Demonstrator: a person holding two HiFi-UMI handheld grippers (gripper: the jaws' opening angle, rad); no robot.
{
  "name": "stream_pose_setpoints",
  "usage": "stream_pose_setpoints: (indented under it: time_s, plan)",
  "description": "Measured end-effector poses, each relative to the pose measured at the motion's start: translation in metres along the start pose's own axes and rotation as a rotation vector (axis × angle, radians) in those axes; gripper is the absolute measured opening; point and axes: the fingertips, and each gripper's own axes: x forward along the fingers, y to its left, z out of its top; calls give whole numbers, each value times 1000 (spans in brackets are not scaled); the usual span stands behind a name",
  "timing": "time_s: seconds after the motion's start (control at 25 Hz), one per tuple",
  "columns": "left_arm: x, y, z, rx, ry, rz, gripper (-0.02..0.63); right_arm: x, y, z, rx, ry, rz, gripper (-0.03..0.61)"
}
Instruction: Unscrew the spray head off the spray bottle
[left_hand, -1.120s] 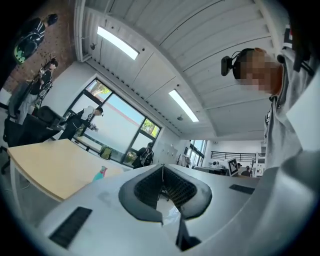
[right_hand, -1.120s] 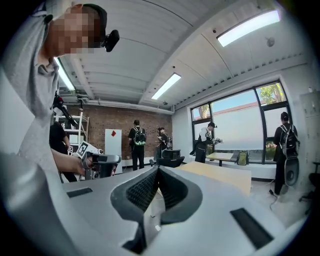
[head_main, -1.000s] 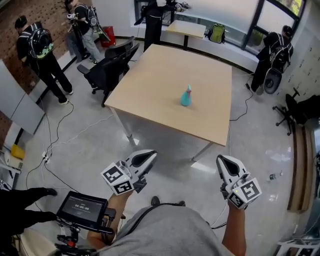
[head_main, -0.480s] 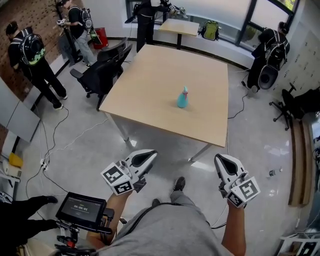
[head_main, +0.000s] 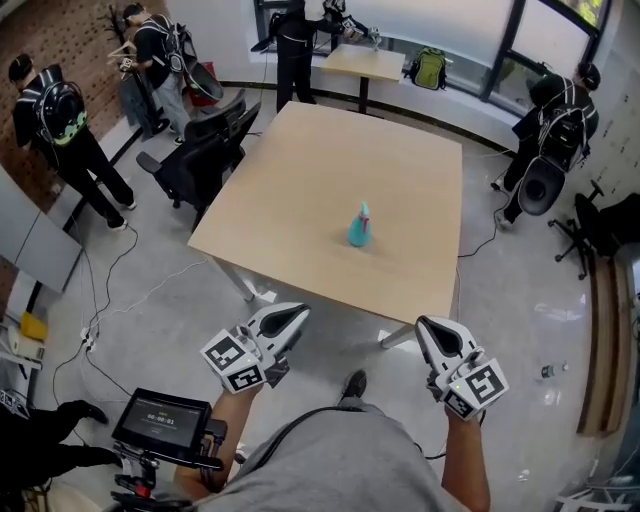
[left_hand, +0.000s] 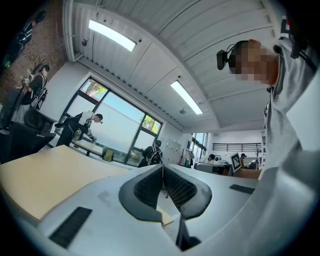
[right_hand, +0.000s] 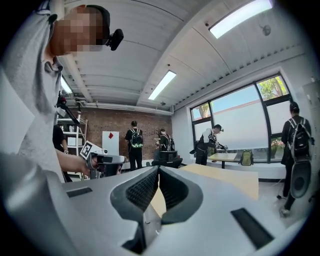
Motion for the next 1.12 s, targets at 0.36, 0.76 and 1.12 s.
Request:
stream_pose_setpoints:
  time_s: [0.36, 0.76, 1.12]
  plan:
    - [88, 48, -1, 55, -2, 68, 5, 51, -76, 19, -31, 5, 130, 6]
    - [153, 126, -53, 83, 36, 25, 34, 95, -125, 21, -14, 15, 169, 6]
    - [230, 238, -145, 132, 228, 60, 311, 126, -179, 15, 36, 92, 108, 6]
